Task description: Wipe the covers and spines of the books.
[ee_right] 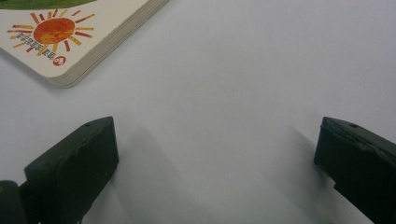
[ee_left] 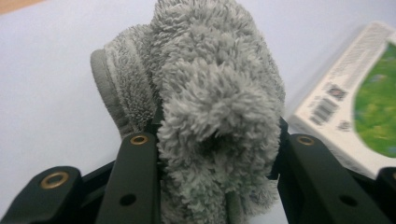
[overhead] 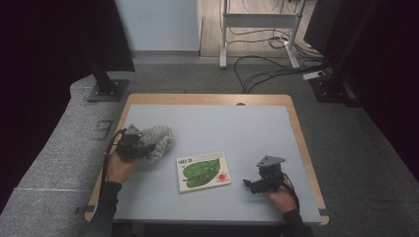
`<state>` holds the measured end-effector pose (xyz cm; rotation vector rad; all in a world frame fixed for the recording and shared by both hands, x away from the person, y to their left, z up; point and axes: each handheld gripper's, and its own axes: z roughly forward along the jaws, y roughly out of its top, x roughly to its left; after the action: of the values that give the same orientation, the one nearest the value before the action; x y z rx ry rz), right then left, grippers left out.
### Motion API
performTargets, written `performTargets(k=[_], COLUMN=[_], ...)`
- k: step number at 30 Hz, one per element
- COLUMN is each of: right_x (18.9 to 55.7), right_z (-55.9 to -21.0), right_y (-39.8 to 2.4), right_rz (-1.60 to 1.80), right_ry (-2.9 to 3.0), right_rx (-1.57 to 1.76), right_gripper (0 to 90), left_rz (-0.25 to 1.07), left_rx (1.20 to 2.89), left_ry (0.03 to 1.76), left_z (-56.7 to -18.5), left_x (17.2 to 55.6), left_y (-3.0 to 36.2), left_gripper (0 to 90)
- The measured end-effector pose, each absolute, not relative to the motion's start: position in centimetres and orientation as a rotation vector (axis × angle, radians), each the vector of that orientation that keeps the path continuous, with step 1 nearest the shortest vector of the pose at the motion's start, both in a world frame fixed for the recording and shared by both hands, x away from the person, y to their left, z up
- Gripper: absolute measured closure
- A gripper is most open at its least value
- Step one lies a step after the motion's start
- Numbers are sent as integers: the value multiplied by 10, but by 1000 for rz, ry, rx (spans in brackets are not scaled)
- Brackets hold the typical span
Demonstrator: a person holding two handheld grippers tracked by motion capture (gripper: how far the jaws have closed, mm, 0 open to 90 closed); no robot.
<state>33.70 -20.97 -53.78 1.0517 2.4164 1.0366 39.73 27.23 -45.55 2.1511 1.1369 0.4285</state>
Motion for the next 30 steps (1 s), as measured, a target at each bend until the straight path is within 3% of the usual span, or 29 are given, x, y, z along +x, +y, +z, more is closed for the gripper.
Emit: performTargets(k=[16,23,30], right_x=[337,337,337], right_z=[-538,-538,-538], right_y=[-210,-210,-210], right_rz=[1037,1037,1036], right_ry=[2416,2416,2416], right_rx=[1052,1052,1052], right_gripper=[0,0,0], left_rz=[353,372,368], left_rx=[2114,2108,2054], left_ry=[1215,1201,1154], left_z=[-496,-484,-463], left_x=[411,405,389], left_y=[283,286,293], left_gripper=[525,300,163])
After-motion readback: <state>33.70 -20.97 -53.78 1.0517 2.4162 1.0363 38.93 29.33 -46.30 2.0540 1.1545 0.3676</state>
